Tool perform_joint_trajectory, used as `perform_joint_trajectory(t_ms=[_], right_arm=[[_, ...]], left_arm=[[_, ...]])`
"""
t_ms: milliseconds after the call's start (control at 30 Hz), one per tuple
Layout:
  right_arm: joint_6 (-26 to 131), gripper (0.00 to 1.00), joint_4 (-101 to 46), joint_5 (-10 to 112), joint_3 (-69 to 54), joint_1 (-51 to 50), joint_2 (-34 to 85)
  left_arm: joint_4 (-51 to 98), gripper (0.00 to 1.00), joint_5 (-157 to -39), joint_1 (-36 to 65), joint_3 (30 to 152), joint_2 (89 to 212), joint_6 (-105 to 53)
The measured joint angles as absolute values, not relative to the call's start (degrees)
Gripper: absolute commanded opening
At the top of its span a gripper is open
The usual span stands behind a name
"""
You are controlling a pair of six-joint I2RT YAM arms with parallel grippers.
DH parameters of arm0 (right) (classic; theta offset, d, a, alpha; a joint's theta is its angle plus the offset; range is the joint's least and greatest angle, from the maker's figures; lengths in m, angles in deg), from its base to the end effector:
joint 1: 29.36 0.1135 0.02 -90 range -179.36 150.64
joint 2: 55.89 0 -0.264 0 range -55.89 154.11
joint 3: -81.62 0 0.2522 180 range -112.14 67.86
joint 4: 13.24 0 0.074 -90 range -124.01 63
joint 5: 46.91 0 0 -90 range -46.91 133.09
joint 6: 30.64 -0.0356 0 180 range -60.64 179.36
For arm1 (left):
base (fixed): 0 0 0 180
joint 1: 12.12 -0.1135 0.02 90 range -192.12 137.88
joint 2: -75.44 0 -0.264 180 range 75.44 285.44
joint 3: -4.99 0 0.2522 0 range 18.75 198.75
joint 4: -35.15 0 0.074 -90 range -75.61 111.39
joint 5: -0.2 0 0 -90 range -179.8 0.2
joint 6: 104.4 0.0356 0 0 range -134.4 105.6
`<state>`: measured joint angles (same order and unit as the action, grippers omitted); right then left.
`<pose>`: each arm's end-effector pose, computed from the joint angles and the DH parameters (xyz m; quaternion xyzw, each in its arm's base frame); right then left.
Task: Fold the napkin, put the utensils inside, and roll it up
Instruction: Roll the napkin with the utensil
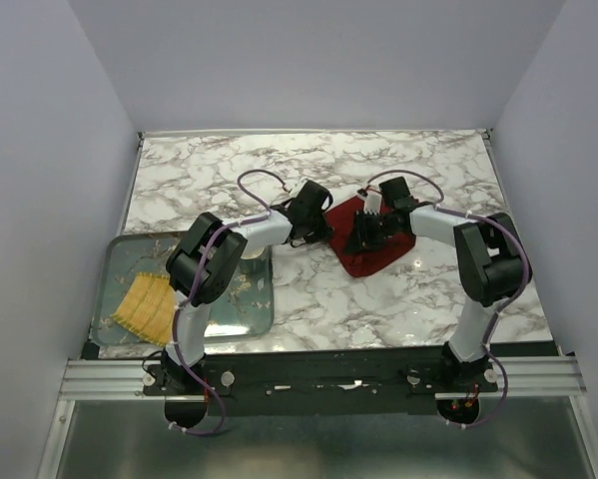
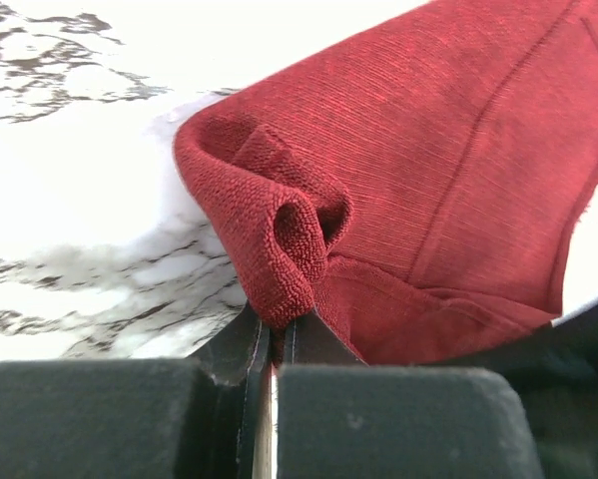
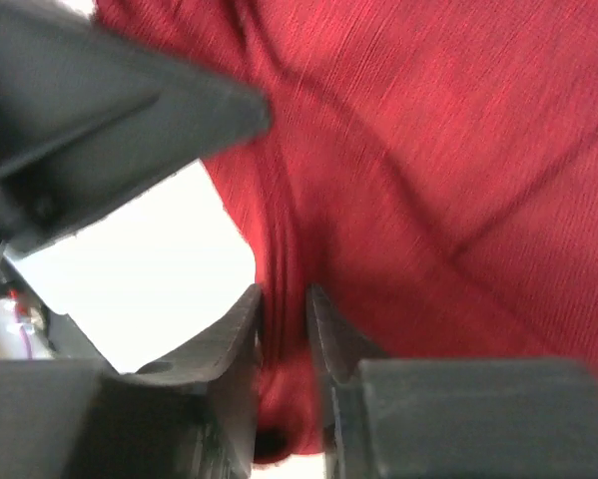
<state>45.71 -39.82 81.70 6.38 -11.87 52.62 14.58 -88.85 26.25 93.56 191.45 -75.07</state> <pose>0.3422 0.1311 0.1374 -0.1165 0.9079 0.3734 0.1508 0.3398 -0.2683 0.1531 -0.1834 0.9154 -0.2675 0.2385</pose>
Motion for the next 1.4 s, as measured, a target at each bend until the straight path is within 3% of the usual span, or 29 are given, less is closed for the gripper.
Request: perform_joint_trajectory(t_ms=[167,367,467,600,733,1067,1400], right_arm=[[47.8,0.59,-49.3,67.5,6.0,-6.9,44.4],[47.4,0.61,-53.7,50.8,5.6,1.7,35.2],[46.9,0.55,-52.5,46.0,5.8,5.6,33.2],[46.4,0.43,-47.4,44.5,8.5,7.0,33.0],[47.2,0.41,-43.8,44.4,9.8,7.0,34.6],[48.9,0.53,-36.2,44.5,13.7,7.6,38.8],[47.6,0.58,-32.3,44.4,15.8,8.2,41.3]], left_arm=[[7.4,0.0,-86.3,27.0,97.1,192.1,-74.9],[1.6,0.0,-84.7,27.8,100.3,192.9,-75.1],[0.2,0.0,-84.6,27.9,100.7,192.9,-75.4],[-0.3,0.0,-84.6,27.9,100.8,192.9,-75.6],[-0.9,0.0,-85.2,27.6,100.8,192.9,-76.2],[-2.3,0.0,-86.7,27.0,101.3,192.9,-77.5],[-3.7,0.0,-87.5,27.3,102.0,192.9,-77.8]])
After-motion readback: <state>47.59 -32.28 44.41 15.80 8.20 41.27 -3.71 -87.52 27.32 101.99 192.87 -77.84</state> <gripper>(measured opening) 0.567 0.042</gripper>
